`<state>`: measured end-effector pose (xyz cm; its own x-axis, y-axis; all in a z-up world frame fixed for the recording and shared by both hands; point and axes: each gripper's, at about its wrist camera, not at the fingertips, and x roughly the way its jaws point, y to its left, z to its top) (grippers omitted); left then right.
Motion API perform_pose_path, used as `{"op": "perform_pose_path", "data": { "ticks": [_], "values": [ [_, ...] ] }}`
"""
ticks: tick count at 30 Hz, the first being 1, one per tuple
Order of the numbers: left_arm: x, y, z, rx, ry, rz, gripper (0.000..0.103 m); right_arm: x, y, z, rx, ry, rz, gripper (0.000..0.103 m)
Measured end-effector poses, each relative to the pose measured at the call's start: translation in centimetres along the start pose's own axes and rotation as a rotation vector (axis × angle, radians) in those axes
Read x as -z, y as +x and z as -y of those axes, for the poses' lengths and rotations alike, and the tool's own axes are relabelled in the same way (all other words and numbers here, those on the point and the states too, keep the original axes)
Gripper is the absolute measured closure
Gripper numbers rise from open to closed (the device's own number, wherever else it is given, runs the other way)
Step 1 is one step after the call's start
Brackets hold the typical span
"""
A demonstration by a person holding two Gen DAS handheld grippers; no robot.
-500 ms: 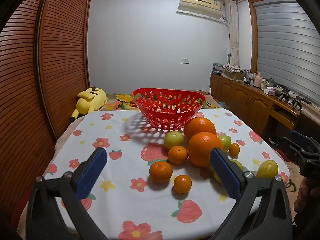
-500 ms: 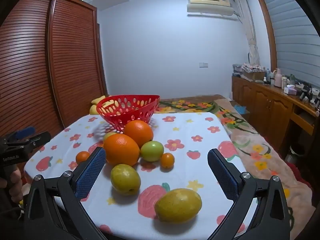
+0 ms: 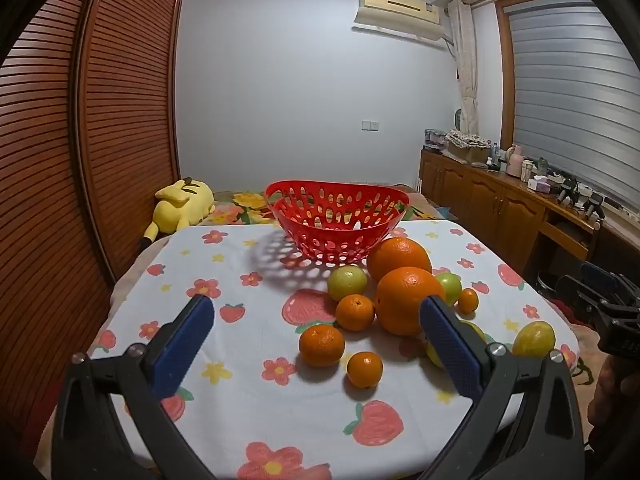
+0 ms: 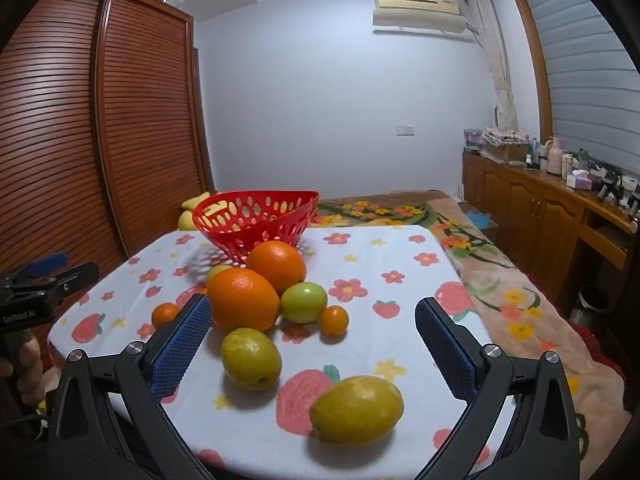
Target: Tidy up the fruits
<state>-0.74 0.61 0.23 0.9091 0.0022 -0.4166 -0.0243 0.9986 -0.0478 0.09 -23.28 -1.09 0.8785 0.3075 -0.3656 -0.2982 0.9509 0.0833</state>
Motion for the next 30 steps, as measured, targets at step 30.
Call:
{"op": "perform_pose_path", "data": {
  "ticks": [30],
  "values": [
    [-0.67,-0.22,0.46,-0.004,0.007,0.003,0.000,-0.21,-0.21,-0.21,0.002,-0.001,0.005,0.000]
  ]
}}
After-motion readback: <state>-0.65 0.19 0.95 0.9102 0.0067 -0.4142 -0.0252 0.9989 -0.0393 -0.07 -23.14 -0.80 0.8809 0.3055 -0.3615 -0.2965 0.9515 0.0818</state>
